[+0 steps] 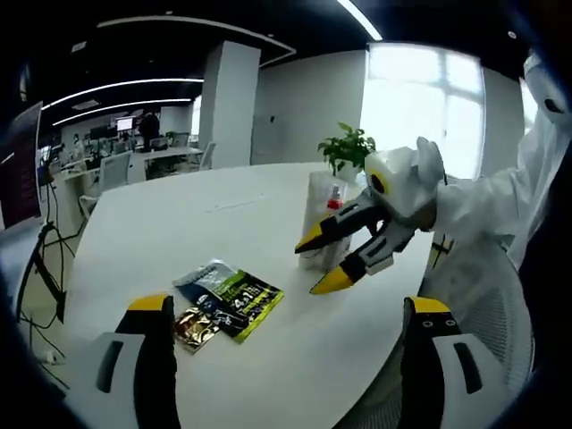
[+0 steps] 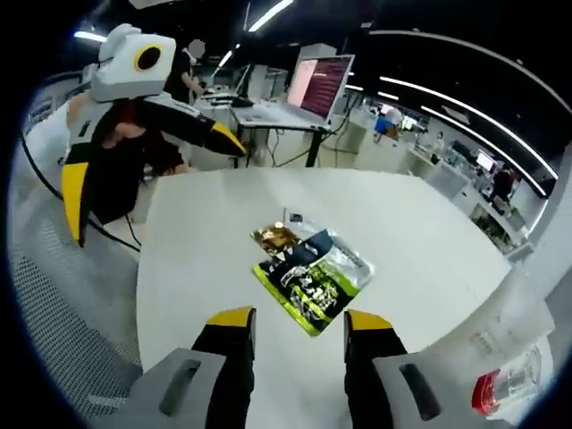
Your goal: Arrange the skincare products in the storage area until every visible bottle or jar stands upright without overlapping.
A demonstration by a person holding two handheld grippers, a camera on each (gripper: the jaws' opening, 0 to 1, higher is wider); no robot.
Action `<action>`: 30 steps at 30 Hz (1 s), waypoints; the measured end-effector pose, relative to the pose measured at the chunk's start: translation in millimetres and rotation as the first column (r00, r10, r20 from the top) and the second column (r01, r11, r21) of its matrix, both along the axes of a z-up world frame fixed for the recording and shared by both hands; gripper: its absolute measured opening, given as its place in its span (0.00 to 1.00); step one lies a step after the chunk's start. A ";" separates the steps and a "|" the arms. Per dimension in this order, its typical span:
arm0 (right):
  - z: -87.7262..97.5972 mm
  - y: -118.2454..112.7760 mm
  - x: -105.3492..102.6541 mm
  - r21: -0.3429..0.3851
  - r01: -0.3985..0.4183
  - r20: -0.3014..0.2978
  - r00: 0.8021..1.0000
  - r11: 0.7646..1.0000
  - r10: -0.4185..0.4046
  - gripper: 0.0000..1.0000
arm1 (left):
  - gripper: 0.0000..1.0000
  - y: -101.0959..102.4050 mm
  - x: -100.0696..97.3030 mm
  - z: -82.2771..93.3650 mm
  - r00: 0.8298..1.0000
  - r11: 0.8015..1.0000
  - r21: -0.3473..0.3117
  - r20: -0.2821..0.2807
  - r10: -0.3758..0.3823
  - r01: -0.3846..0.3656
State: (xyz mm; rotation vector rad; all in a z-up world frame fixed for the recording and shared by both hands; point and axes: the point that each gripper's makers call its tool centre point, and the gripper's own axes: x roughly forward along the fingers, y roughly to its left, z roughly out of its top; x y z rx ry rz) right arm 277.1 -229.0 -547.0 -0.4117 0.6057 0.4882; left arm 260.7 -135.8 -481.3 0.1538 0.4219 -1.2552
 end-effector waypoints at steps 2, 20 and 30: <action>-6.3 -2.2 5.0 -0.001 0.021 0.004 1.000 1.000 -0.021 0.35 | 0.99 -0.8 -0.7 -0.4 1.000 1.000 -0.006 -0.004 0.000 0.000; -58.6 -22.3 50.7 0.127 0.265 -0.053 0.964 0.956 -0.260 0.21 | 0.99 2.5 -3.5 -1.6 1.000 0.999 -0.032 -0.030 -0.002 0.001; -70.9 -24.7 62.4 0.154 0.304 -0.080 0.952 0.940 -0.295 0.08 | 0.98 8.0 1.8 -3.5 0.999 0.999 -0.035 -0.034 0.014 -0.015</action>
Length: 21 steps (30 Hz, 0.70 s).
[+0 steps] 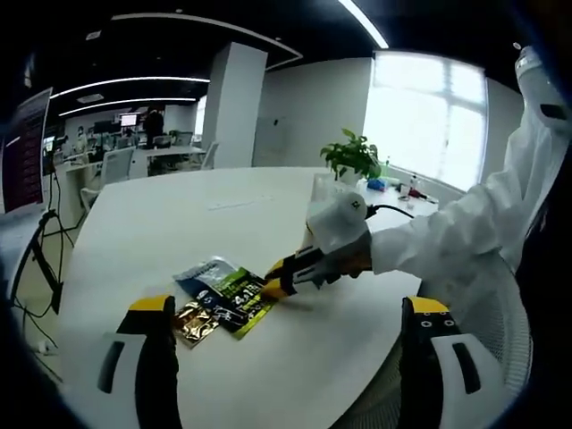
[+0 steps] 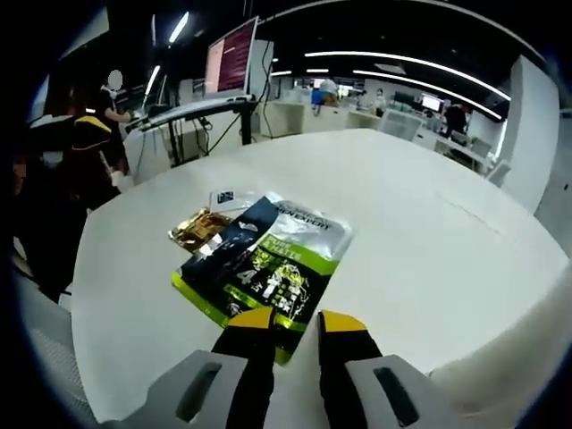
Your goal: Arrange the skincare products in the storage area until every visible bottle or jar stands upright without overlapping.
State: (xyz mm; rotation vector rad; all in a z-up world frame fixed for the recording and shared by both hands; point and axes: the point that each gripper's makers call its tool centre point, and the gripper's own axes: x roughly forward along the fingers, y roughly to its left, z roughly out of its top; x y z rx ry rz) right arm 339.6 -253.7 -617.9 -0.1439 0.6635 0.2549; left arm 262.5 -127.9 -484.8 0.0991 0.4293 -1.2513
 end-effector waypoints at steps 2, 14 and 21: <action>-0.8 1.1 -0.1 -0.007 -0.002 -0.001 1.000 1.000 0.002 0.07 | 0.98 -0.9 -0.3 -2.2 1.000 1.000 0.002 -0.001 -0.001 0.001; -2.2 -2.4 3.5 -0.044 0.011 0.017 1.000 0.999 -0.011 0.00 | 0.95 -8.4 17.9 -25.3 0.998 1.000 0.016 -0.059 -0.012 0.012; -2.4 -1.9 -0.6 -0.073 -0.016 0.012 1.000 0.997 0.017 0.00 | 0.84 -21.0 31.7 -51.9 0.987 0.998 0.026 -0.151 -0.047 0.052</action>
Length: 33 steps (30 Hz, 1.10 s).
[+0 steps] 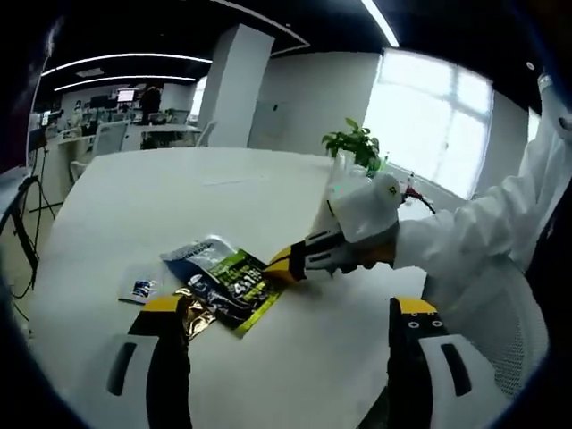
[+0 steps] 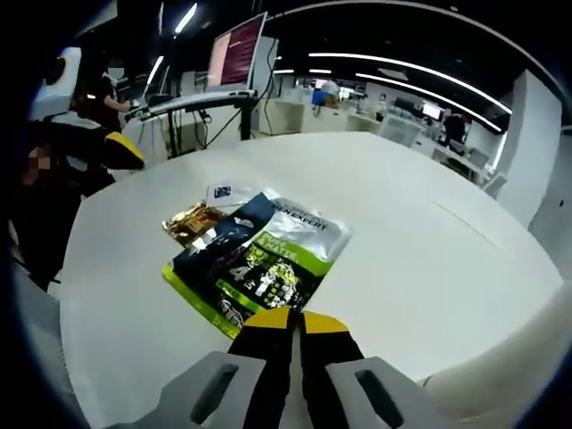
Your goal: Arrange the skincare products in the storage area until every visible bottle or jar stands upright without overlapping.
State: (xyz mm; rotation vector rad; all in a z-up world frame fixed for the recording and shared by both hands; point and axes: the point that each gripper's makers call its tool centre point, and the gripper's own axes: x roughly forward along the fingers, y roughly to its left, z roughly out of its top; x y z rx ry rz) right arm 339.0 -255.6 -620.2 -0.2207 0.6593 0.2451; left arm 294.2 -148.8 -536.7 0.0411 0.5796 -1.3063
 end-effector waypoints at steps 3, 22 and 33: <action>0.0 1.7 -5.3 -0.014 -0.015 0.001 1.000 1.000 0.015 0.00 | 0.77 -3.0 7.1 -12.2 1.000 1.000 0.025 -0.024 0.004 -0.004; 1.7 5.9 -25.6 0.018 -0.027 -0.001 1.000 0.999 0.027 0.00 | 0.58 -19.4 21.7 -52.6 0.986 0.993 0.108 -0.155 0.062 -0.045; 3.1 10.0 -35.1 0.015 -0.037 0.000 0.999 0.999 0.037 0.00 | 0.35 -21.5 34.8 -65.5 0.962 0.989 0.098 -0.242 0.130 -0.109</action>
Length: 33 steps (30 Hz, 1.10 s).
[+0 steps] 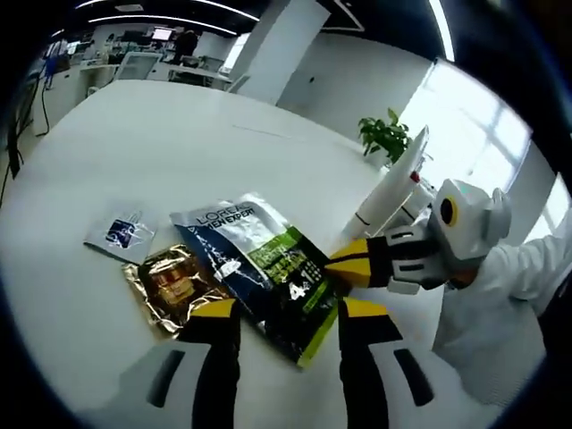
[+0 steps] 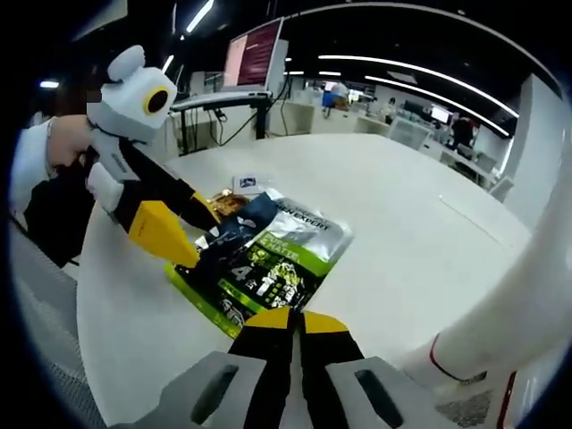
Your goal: Arrange the skincare products in the storage area until every visible bottle or jar stands upright without overlapping.
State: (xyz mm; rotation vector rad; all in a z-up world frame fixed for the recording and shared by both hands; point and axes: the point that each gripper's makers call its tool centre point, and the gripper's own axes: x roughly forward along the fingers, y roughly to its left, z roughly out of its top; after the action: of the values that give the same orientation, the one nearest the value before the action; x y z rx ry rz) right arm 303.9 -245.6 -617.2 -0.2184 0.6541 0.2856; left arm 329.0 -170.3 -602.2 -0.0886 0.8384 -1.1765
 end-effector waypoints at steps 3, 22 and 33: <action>0.2 0.4 0.6 -0.009 -0.006 0.000 1.000 1.000 0.006 0.00 | 0.32 -2.0 4.4 -0.2 0.999 0.999 -0.024 -0.041 0.033 -0.034; -0.9 -1.2 0.2 -0.013 -0.022 -0.005 1.000 1.000 0.022 0.00 | 0.00 -5.9 15.3 20.5 0.976 0.972 -0.157 -0.157 0.148 -0.173; 13.6 -1.6 -17.7 -0.036 -0.076 0.012 0.997 0.996 0.076 0.03 | 0.00 -7.7 18.9 24.5 0.967 0.967 -0.143 -0.173 0.187 -0.212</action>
State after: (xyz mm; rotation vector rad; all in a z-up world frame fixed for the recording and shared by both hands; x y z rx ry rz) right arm 286.2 -247.3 -603.6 -0.2789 0.6388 0.3456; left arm 347.9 -178.0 -577.7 -0.3951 0.8508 -1.0535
